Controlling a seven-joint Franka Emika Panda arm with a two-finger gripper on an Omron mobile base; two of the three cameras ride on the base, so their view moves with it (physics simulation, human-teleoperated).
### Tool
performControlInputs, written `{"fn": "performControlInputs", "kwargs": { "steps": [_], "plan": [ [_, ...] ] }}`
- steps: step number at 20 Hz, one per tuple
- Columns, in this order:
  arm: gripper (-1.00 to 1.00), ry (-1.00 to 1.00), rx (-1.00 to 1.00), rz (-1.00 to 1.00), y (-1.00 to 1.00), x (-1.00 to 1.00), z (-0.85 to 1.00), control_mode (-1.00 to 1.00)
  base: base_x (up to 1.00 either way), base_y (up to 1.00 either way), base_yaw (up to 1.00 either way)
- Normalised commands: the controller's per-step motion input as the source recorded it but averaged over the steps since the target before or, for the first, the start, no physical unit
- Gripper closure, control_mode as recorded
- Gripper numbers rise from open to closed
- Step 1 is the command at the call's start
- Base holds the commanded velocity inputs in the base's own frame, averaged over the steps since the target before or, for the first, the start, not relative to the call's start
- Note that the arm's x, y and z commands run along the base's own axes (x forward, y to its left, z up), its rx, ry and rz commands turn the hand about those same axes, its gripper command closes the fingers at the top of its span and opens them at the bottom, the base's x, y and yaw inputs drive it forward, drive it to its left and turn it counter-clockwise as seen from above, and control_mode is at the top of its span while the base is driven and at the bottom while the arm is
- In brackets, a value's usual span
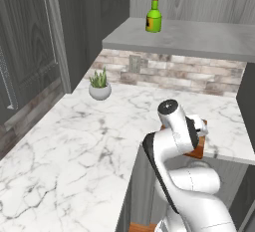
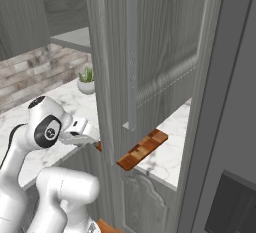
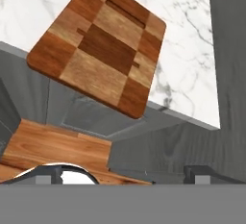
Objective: Move the cutting board and knife to the sink. Then move spray from the cabinet to the counter.
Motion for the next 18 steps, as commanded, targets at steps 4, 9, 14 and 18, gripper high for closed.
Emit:
{"fn": "performControlInputs", "kwargs": {
  "steps": [4,9,14,18],
  "plan": [
    [-1.0,0.04,-0.23,0.0,0.34,-0.19,-0.17,-1.0,0.0,0.0,0.0],
    [-1.0,-0.01,-0.08,0.0,0.04,0.0,-0.25,-1.0,0.0,0.0,0.0],
    [-1.0,0.0,-0.04,0.0,0.11,0.04,-0.08,-1.0,0.0,0.0,0.0],
    [-1.0,0.0,-0.06,0.0,0.13,0.04,0.0,-1.0,0.0,0.0,0.0]
  ]
}}
